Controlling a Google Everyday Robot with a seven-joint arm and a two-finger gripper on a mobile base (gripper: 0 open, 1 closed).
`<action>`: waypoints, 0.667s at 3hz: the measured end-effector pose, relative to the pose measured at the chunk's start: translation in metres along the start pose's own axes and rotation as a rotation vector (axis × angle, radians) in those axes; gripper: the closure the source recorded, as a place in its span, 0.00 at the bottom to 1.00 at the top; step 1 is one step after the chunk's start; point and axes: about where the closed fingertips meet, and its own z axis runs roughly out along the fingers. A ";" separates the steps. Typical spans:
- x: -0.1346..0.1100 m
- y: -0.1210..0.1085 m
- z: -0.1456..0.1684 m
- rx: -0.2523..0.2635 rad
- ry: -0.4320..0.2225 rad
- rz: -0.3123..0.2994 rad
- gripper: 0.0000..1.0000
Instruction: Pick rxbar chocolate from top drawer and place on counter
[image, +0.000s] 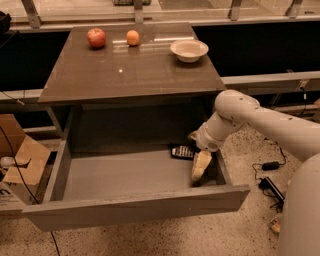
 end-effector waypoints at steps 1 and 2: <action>-0.001 0.000 0.001 -0.005 0.007 0.005 0.19; -0.004 0.004 0.003 -0.014 0.006 0.005 0.43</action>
Offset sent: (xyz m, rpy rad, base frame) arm -0.0252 0.0296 -0.0164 0.0009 0.0585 0.0192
